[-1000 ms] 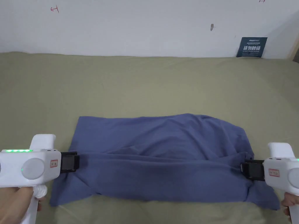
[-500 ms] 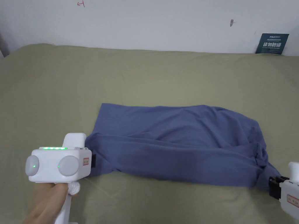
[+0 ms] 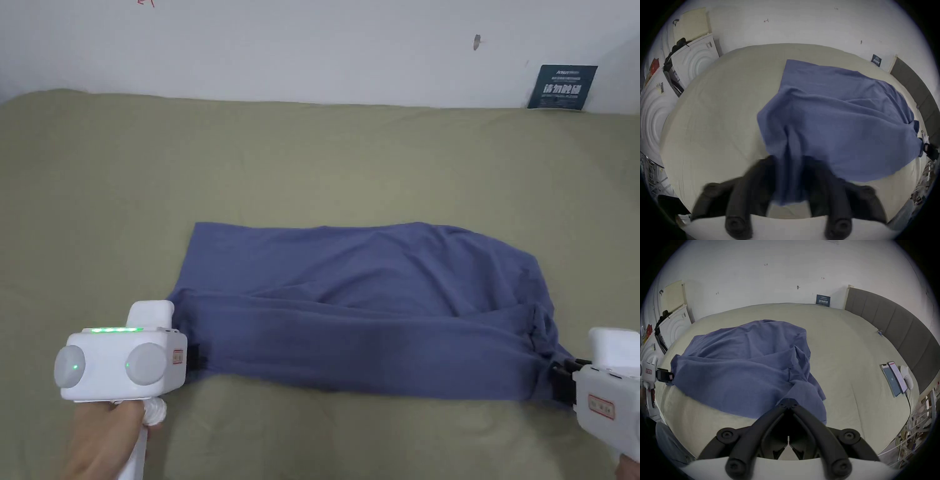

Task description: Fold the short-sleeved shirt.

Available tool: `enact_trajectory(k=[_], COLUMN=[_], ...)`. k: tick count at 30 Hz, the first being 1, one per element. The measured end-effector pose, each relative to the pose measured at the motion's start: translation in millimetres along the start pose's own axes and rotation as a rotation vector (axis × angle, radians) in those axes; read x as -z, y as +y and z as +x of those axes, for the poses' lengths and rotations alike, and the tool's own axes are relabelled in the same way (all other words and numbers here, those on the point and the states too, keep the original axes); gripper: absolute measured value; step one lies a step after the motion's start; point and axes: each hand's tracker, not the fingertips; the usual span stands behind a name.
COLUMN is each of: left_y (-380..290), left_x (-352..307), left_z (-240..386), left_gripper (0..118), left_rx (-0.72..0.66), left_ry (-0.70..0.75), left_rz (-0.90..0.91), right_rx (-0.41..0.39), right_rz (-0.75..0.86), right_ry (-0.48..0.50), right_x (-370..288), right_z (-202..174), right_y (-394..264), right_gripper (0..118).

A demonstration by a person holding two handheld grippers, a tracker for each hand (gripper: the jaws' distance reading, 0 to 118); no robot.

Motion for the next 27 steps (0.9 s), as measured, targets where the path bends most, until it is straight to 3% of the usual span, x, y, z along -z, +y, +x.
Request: enact_trajectory(k=[2,4,5,8,9,10,11,12,13,27], left_y=[0.8,1.0,1.5,2.6,2.7,2.3,2.2,2.1,3.8,-16.6], left_x=[7.3,7.4,9.7,9.4,7.7,7.1,6.5,4.5,2.2,-53.2], left_z=[0.4,-0.3,-1.2,-5.2,-4.0,-3.9,-3.9,-4.1,-5.1,-9.4], left_gripper=[8,8,8,8,8,8,8,8,8,8], left_rx=[0.007,0.028,0.027,0.014,0.016,0.018,0.020,0.020,0.020,0.082], left_ry=[-0.026,-0.023,-0.025,-0.043,-0.046,-0.049,-0.052,-0.055,-0.062,-0.066], left_rz=[-0.008,-0.011,-0.010,-0.013,-0.013,-0.011,-0.011,-0.013,-0.013,0.046], right_rx=[0.005,0.069,0.036,0.037,0.025,0.010,0.019,0.018,0.012,-0.027], right_rz=[-0.013,-0.004,-0.047,-0.086,-0.112,-0.142,-0.143,-0.141,-0.130,-0.042], right_ry=[-0.002,0.014,0.040,-0.007,-0.003,0.007,0.025,0.034,0.042,-0.009], right_x=[6.5,7.4,8.0,33.0,38.8,42.1,43.3,43.7,39.7,-31.6], right_z=[0.5,3.0,0.8,5.9,7.8,9.9,11.0,10.2,7.1,7.8], right_y=[5.4,4.5,8.2,8.8,8.2,7.7,6.0,4.1,3.8,-10.7], right_gripper=[115,111,109,108,101,86,57,16,9,7])
